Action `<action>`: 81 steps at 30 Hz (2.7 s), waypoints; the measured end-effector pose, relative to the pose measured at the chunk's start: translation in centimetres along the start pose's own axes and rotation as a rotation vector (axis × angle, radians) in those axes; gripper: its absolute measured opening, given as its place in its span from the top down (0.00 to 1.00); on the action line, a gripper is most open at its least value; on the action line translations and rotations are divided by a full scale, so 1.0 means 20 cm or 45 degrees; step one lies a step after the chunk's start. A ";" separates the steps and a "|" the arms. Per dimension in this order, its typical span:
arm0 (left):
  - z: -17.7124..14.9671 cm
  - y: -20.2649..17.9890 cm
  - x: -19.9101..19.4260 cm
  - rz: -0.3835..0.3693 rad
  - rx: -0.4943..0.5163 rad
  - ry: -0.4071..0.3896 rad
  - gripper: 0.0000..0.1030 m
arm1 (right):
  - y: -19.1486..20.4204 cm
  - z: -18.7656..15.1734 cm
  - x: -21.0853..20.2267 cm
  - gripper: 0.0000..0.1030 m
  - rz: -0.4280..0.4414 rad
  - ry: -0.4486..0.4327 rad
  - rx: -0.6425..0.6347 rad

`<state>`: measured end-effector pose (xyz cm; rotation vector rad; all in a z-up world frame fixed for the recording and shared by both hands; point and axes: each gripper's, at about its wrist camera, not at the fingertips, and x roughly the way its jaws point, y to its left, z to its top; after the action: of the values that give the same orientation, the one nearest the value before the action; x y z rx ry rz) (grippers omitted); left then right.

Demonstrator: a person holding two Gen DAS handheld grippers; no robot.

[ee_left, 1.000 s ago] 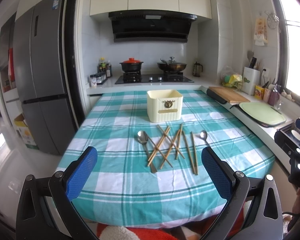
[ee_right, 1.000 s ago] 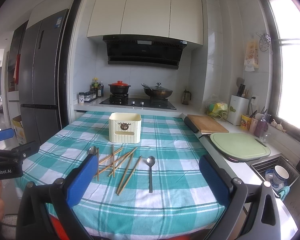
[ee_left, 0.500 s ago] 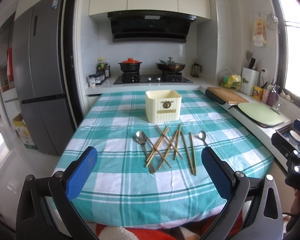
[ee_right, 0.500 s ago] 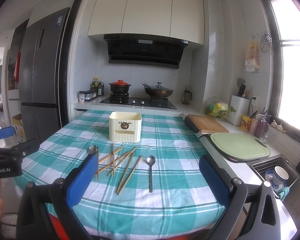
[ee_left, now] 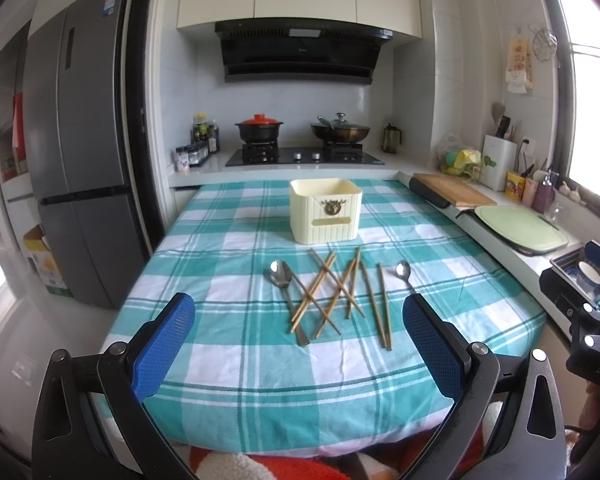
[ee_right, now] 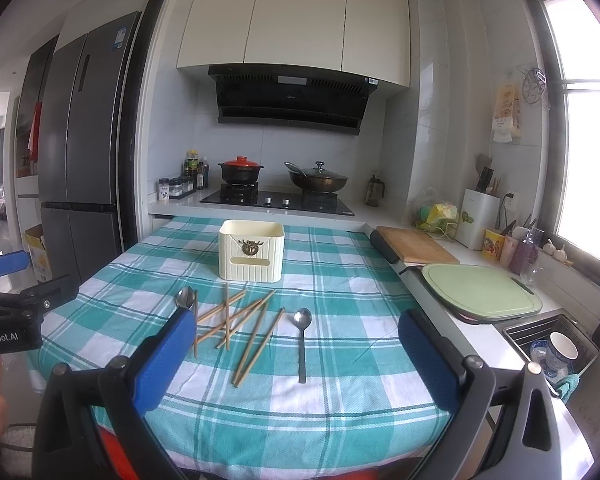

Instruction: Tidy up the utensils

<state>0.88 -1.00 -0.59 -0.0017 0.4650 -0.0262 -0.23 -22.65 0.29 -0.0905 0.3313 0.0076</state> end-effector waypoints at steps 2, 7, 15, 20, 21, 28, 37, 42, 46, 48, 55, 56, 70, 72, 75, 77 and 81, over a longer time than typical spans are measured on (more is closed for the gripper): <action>0.00 0.00 0.01 -0.001 -0.001 0.005 0.00 | 0.00 0.00 0.00 0.00 0.000 0.003 -0.004; 0.00 0.00 0.01 -0.004 -0.003 0.008 0.00 | 0.00 0.00 0.00 0.00 0.000 0.003 -0.004; -0.01 0.01 0.03 -0.007 -0.006 0.021 0.00 | 0.00 -0.01 0.01 0.00 0.000 0.008 -0.007; 0.00 0.01 0.04 -0.015 0.002 0.015 0.00 | 0.01 -0.01 0.02 0.00 0.000 0.017 -0.013; 0.00 0.01 0.04 -0.019 0.003 0.012 0.00 | 0.01 -0.01 0.02 0.00 0.001 0.020 -0.016; -0.01 0.02 0.07 -0.036 0.004 0.025 0.00 | 0.03 -0.01 0.05 0.00 0.003 0.040 -0.033; -0.02 0.03 0.15 -0.032 -0.015 0.082 0.00 | 0.05 0.00 0.09 0.00 0.013 0.077 -0.049; -0.02 0.09 0.20 -0.005 -0.060 0.113 0.00 | 0.05 -0.01 0.14 0.00 0.029 0.111 -0.050; -0.03 0.19 0.29 0.034 -0.133 0.174 0.00 | 0.05 -0.01 0.21 0.00 0.033 0.151 -0.039; -0.04 0.24 0.36 0.054 -0.163 0.208 0.00 | 0.05 -0.01 0.25 0.00 0.026 0.165 -0.038; 0.00 0.35 0.69 0.072 -0.174 0.317 0.00 | -0.03 -0.01 0.44 0.00 0.008 0.251 0.002; 0.00 0.35 0.74 0.067 -0.167 0.344 0.00 | -0.05 -0.02 0.48 0.00 0.006 0.268 0.011; -0.11 0.34 1.64 0.007 -0.187 0.780 0.00 | -0.24 -0.13 1.01 0.00 -0.024 0.477 0.064; -0.13 0.33 1.71 0.017 -0.196 0.805 0.00 | -0.24 -0.15 1.08 0.00 -0.013 0.496 0.051; -0.14 0.31 1.78 0.045 -0.192 0.818 0.00 | -0.24 -0.16 1.18 0.00 0.006 0.527 0.052; -0.15 0.30 1.82 0.067 -0.185 0.826 0.00 | -0.25 -0.17 1.25 0.00 0.023 0.545 0.062; -0.18 0.30 1.89 0.115 -0.148 0.848 0.00 | -0.22 -0.22 1.41 0.00 0.040 0.602 0.050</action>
<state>33.15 3.97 -20.84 -0.0882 1.1316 0.0920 25.09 -27.58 -12.59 -0.0471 0.8049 0.0109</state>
